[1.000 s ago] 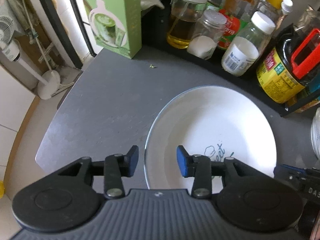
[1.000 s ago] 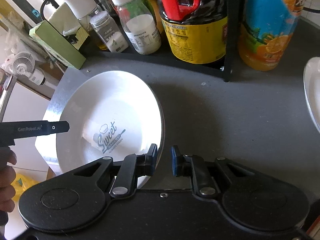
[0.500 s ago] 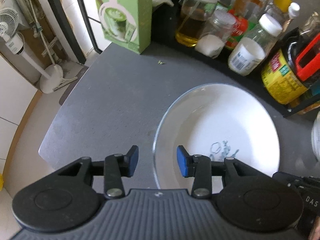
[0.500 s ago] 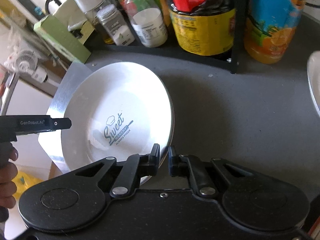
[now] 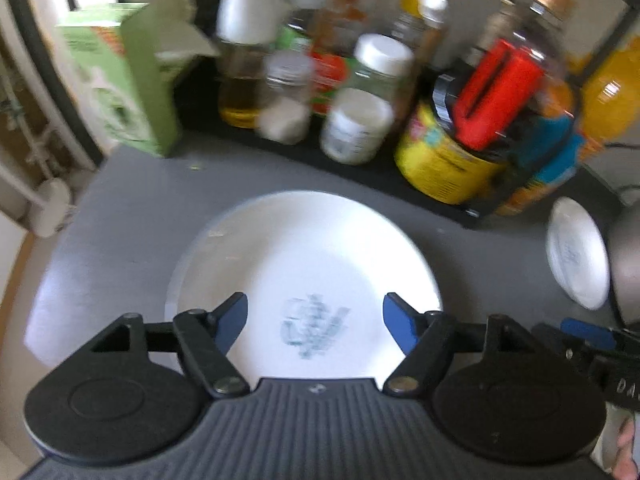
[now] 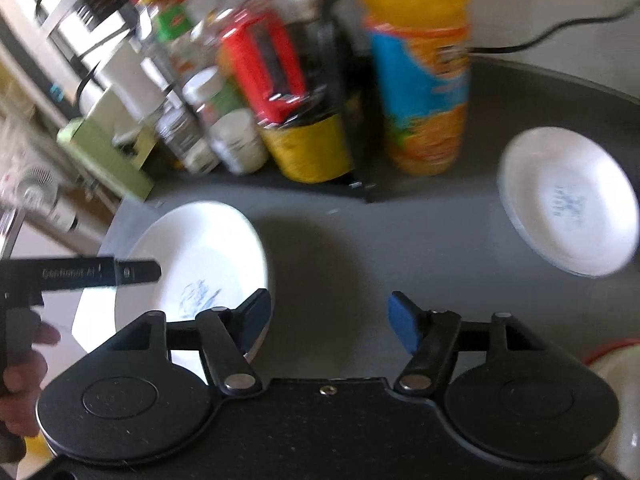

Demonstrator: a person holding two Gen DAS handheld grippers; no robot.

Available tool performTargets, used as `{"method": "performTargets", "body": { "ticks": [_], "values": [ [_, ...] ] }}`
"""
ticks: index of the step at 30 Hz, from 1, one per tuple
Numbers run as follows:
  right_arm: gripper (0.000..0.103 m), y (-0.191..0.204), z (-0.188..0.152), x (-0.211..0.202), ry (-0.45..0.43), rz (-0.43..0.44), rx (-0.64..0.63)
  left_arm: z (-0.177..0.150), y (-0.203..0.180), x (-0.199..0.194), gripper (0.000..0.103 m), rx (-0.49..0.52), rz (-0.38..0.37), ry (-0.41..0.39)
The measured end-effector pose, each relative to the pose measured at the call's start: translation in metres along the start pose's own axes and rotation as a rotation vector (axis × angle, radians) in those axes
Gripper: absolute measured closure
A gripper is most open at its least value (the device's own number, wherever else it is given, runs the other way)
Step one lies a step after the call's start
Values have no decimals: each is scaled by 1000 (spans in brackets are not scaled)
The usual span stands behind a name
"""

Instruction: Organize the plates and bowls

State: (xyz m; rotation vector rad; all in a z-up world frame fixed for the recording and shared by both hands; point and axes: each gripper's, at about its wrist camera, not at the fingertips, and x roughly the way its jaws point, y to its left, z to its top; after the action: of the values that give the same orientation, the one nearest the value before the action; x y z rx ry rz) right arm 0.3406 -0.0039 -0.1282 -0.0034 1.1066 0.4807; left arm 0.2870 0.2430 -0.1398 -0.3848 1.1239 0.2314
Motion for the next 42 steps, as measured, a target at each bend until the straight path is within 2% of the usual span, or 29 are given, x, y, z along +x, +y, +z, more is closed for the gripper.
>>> {"method": "performTargets", "body": {
  "ticks": [9,19,26,30,35,38,40,42],
  "values": [
    [21,-66,-4,-35,-83,-65,130,-4,-67,8,27,89,-66,3],
    [21,-117,-24,-56,-118,-127,185,-7,-150,29,26,202,-109,-2],
    [22,-142,-30,-67,-150,-161,193,-12,-197,48,26,239,-121,-2],
    [26,-152,-31,-67,-156,-193,183,-13,-215,59,27,243,-138,7],
    [28,-163,-33,-65,-143,-212,173,-12,-231,78,31,229,-124,16],
    [28,-165,-34,-65,-138,-217,159,-12,-238,85,38,201,-139,25],
    [28,-166,-35,-64,-135,-227,148,-12,-246,95,46,191,-136,39],
    [28,-166,-35,-62,-134,-238,137,-13,-254,104,49,186,-147,62]
  ]
}}
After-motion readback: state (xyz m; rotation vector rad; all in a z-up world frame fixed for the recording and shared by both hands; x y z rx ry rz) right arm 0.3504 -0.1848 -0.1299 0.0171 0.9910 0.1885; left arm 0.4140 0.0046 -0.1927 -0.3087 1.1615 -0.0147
